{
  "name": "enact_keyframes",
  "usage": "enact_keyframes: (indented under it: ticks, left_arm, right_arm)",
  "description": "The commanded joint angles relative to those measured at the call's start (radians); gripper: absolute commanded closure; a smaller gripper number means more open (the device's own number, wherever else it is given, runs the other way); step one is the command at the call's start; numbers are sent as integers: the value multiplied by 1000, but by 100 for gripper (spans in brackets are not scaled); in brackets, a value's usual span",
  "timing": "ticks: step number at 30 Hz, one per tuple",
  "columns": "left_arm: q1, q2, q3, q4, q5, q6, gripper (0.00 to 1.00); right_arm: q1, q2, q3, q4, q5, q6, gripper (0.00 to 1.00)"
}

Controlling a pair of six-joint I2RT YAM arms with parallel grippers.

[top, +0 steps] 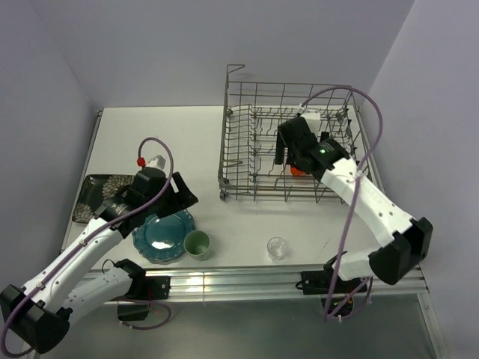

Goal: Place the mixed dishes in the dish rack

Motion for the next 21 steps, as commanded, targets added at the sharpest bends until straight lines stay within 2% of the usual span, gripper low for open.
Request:
enact_keyframes:
  ticks: [1, 9, 15, 21]
  left_arm:
    - [-89, 18, 57, -155, -117, -72, 25]
    - [-326, 73, 76, -353, -229, -282, 28]
    - [-388, 95, 61, -414, -251, -365, 33]
    - [-437, 100, -13, -358, -209, -408, 36]
  right_arm:
    - [39, -89, -32, 44, -105, 15, 0]
    - [158, -196, -92, 39, -157, 16, 0]
    - [162, -322, -178, 58, -182, 13, 0]
    - [163, -421, -246, 30, -197, 4, 0]
